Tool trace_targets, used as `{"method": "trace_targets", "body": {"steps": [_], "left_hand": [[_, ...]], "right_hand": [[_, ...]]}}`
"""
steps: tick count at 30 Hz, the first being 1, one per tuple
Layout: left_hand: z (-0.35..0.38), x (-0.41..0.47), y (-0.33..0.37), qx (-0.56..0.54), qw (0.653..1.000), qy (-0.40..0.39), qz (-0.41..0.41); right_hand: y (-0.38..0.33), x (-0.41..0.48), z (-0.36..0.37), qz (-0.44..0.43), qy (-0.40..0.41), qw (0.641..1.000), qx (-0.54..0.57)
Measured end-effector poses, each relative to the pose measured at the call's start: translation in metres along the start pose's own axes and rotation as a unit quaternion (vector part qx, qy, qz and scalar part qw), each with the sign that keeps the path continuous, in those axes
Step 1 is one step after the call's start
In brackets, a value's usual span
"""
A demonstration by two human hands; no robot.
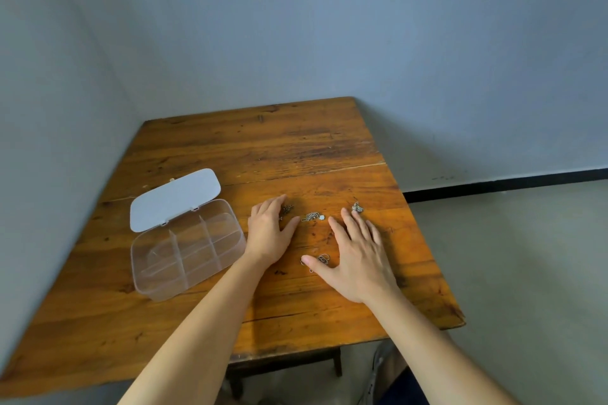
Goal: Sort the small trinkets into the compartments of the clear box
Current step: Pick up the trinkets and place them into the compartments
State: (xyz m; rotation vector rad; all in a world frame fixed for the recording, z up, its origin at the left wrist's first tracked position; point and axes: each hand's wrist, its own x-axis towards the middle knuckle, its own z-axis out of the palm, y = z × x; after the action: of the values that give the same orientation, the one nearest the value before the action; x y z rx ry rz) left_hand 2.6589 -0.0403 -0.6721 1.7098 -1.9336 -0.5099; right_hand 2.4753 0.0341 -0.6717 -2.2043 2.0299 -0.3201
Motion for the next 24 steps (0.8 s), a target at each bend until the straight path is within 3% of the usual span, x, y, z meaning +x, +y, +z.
{"method": "trace_targets", "body": {"steps": [7,16,24], "left_hand": [[-0.013,-0.012,0.006,-0.03,0.997,-0.067,-0.014],[-0.022,-0.093,0.008,-0.077,0.997,-0.028,-0.012],[-0.002,-0.11,0.023,-0.034,0.999,-0.018,0.002]], "right_hand": [[0.0,-0.002,-0.004,0.0,0.045,0.994,0.099],[0.002,-0.024,-0.004,-0.05,0.212,0.966,0.14],[0.024,-0.049,-0.015,0.03,0.223,0.956,0.191]]}}
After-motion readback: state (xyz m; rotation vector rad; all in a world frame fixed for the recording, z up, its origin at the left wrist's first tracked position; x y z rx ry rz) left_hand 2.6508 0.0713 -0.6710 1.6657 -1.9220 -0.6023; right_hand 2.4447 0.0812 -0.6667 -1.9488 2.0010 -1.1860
